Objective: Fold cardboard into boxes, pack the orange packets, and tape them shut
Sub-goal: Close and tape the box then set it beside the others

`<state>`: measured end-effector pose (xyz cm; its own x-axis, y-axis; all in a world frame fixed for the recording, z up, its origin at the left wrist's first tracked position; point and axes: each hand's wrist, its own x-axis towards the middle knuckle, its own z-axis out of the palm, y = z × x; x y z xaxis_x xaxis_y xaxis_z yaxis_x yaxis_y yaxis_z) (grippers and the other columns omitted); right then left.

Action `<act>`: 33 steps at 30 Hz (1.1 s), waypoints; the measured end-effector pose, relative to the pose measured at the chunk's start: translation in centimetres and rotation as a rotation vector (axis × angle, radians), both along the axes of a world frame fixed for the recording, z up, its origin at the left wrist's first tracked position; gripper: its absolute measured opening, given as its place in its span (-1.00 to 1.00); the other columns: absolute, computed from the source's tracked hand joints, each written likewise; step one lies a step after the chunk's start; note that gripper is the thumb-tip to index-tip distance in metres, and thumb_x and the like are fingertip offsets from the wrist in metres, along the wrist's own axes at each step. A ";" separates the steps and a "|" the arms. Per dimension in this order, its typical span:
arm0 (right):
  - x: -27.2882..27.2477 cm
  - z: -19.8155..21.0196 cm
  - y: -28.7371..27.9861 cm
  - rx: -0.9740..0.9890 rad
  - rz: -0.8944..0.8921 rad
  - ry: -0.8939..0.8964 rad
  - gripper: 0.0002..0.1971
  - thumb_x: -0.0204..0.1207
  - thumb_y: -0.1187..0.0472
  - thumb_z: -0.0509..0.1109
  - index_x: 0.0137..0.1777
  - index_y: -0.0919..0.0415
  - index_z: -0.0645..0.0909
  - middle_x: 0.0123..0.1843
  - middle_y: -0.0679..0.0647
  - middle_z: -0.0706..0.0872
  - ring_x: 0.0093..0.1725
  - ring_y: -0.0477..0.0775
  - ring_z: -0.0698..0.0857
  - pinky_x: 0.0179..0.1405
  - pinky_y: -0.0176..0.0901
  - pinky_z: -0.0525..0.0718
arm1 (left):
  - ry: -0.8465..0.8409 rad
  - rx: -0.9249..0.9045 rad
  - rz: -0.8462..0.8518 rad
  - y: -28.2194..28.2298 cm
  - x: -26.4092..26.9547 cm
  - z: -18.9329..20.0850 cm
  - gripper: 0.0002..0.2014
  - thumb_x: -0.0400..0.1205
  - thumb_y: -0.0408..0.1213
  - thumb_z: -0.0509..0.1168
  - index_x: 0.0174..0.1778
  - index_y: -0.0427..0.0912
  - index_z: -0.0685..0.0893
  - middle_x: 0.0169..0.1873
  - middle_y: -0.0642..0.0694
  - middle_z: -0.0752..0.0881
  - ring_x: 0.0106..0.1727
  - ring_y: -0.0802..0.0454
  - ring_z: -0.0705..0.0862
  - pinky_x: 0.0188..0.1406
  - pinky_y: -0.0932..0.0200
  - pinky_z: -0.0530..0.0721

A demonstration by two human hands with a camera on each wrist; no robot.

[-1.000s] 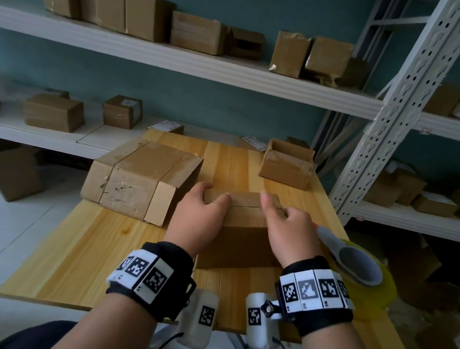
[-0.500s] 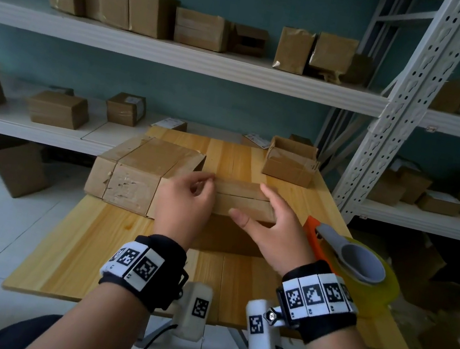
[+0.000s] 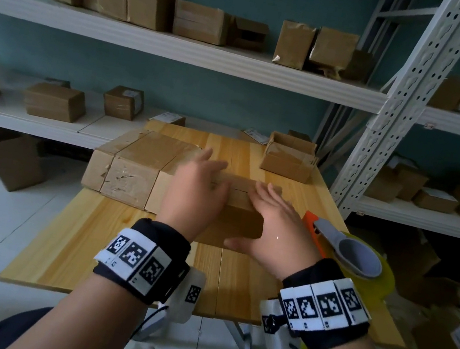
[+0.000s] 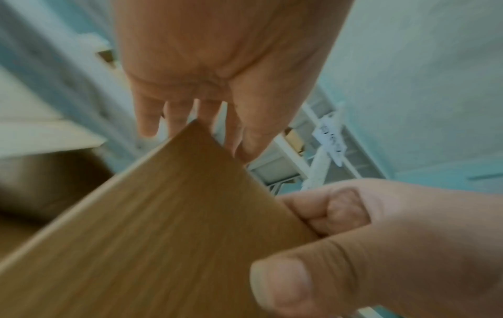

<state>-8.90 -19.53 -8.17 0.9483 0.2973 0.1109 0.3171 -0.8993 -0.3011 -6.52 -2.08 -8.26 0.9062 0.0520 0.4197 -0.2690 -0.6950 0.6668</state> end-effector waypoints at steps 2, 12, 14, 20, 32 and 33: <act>0.0 0.5 -0.1 0.046 -0.006 0.028 0.14 0.47 -0.30 0.60 0.88 0.02 0.02 0.91 -0.05 -0.02 0.87 -0.03 -0.12 0.86 0.21 -0.10 | -0.032 0.137 -0.080 -0.1 -0.3 1.0 -0.65 0.83 -0.16 0.32 0.53 -0.05 0.73 0.72 -0.08 0.50 0.70 -0.12 0.49 0.66 -0.14 0.54; 0.2 1.4 0.5 0.007 -0.022 0.107 0.10 0.53 -0.02 0.59 0.89 0.07 -0.06 0.92 0.04 -0.15 0.87 0.04 -0.22 0.86 0.17 -0.16 | 0.239 0.607 -0.277 -0.4 -0.2 1.9 -0.49 0.90 -0.10 0.14 0.80 -0.07 0.33 0.88 -0.07 0.10 0.89 -0.13 -0.13 0.83 -0.27 -0.21; 0.4 0.9 0.5 0.008 -0.029 0.078 -0.02 0.54 0.06 0.57 0.86 0.05 0.09 0.91 0.05 -0.02 0.88 0.08 -0.13 0.85 0.17 -0.08 | 0.180 0.653 -0.237 -0.5 -0.5 2.0 -0.48 0.89 -0.12 0.13 0.81 -0.08 0.32 0.88 -0.10 0.07 0.89 -0.21 -0.17 0.82 -0.30 -0.21; -0.4 2.9 1.0 -0.022 -0.064 0.100 -0.07 0.67 0.09 0.38 0.89 0.07 -0.12 0.91 0.07 -0.16 0.85 0.20 -0.33 0.76 0.24 -0.42 | 0.275 0.556 -0.299 -1.5 -1.3 -0.2 -0.21 0.80 -0.08 0.25 0.91 0.04 -0.01 0.89 0.05 -0.01 0.89 -0.11 -0.21 0.84 -0.27 -0.17; 0.7 0.6 -0.3 0.601 -0.248 -0.048 -0.61 0.70 0.04 0.45 -0.17 0.37 0.86 0.37 -0.04 0.82 0.35 -0.41 0.54 -0.05 -0.77 0.32 | 0.071 -0.008 -0.119 -0.6 -0.5 -1.0 -0.62 0.81 -0.51 0.18 0.42 -0.18 0.80 0.44 -0.08 0.71 0.48 -0.05 0.62 0.41 0.27 0.45; 0.7 0.4 -0.2 0.583 -0.270 -0.070 -0.62 0.71 0.04 0.47 -0.09 0.39 0.86 0.33 0.00 0.84 0.36 -0.41 0.53 -0.11 -0.82 0.30 | 0.074 0.003 -0.101 -0.6 -0.5 -1.2 -0.64 0.83 -0.46 0.19 0.45 -0.16 0.78 0.49 -0.09 0.68 0.54 -0.08 0.58 0.48 0.21 0.45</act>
